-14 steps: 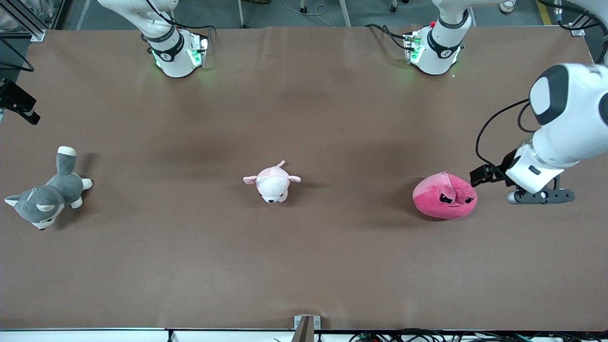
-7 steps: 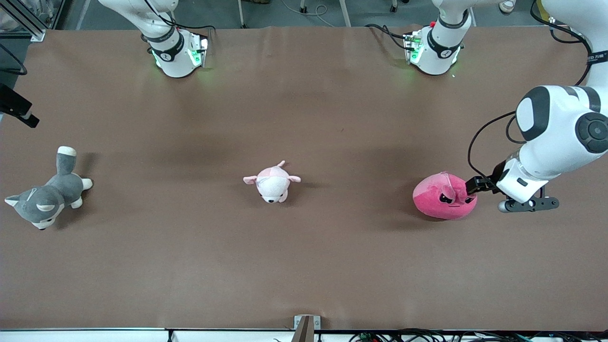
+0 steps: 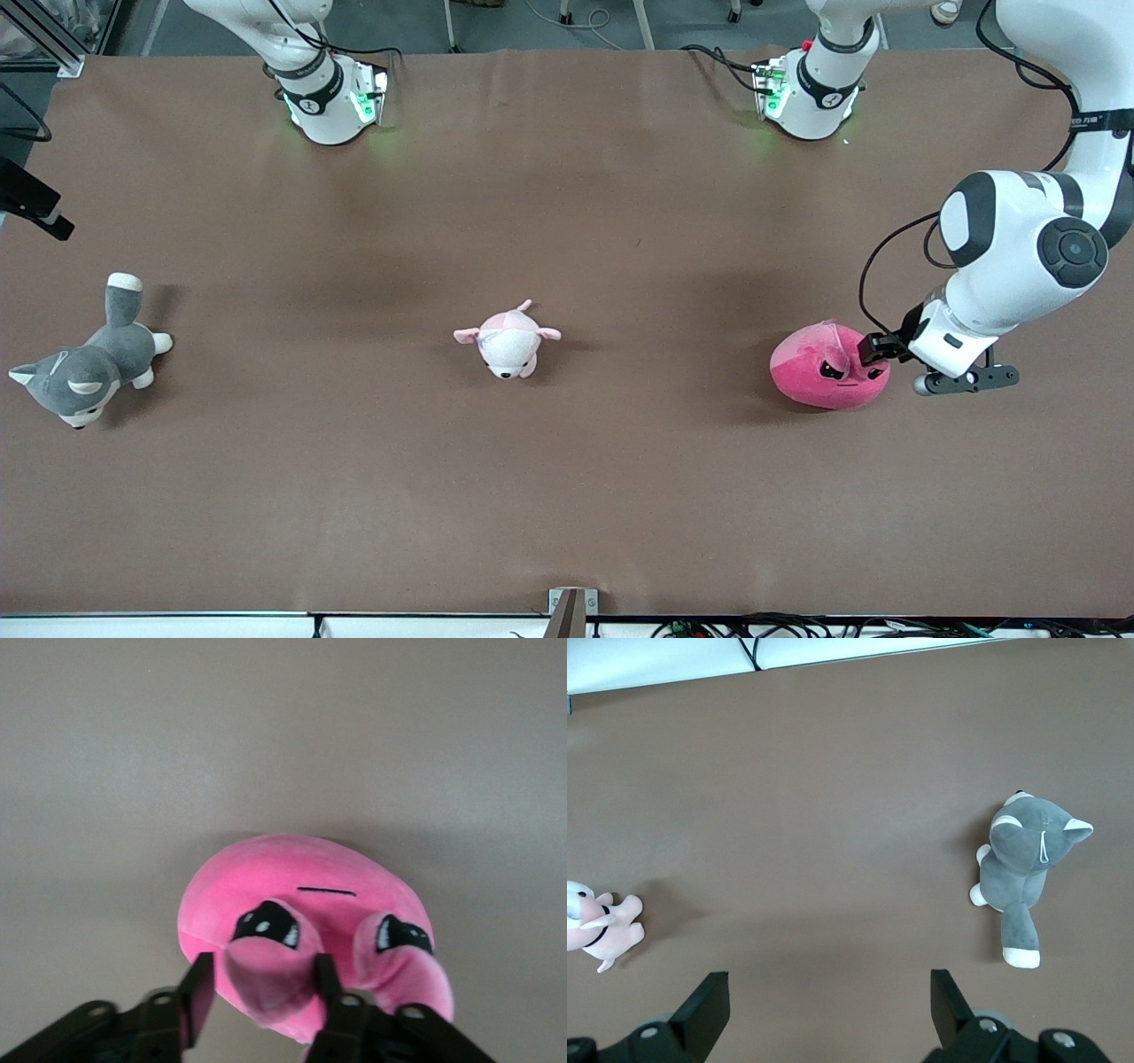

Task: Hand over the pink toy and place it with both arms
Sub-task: 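Lower the left gripper onto the pink plush and close on it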

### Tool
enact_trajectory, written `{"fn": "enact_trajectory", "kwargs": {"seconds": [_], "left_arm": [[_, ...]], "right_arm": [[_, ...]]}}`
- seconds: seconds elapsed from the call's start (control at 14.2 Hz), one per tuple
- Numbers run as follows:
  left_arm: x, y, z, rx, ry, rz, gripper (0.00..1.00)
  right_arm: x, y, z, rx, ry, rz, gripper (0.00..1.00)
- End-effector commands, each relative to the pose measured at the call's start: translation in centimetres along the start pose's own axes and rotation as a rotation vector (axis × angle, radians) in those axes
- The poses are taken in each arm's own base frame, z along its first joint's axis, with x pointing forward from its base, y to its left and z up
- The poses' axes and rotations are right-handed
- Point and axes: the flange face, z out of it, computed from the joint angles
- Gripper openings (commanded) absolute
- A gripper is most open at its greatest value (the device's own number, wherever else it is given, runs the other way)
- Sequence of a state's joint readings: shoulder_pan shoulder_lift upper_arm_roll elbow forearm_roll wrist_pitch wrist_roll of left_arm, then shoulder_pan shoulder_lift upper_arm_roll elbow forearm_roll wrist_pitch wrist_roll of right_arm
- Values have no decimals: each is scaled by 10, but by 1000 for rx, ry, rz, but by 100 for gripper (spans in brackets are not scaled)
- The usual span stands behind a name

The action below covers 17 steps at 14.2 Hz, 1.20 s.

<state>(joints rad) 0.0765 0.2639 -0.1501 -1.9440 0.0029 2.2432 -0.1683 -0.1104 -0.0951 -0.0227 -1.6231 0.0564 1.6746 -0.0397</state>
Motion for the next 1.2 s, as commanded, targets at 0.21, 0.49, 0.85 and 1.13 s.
{"fn": "enact_trajectory", "kwargs": {"seconds": [0.21, 0.49, 0.85, 1.13], "left_arm": [[-2, 6, 0, -13, 12, -11, 6], [-1, 16, -14, -19, 36, 4, 0], [-11, 80, -60, -63, 98, -46, 0], [-29, 153, -88, -119, 127, -52, 0]], "right_arm": [[-11, -20, 9, -51, 8, -65, 100], [-21, -21, 12, -50, 20, -67, 100], [-13, -28, -3, -51, 50, -79, 100], [-10, -24, -2, -37, 45, -63, 100]]}}
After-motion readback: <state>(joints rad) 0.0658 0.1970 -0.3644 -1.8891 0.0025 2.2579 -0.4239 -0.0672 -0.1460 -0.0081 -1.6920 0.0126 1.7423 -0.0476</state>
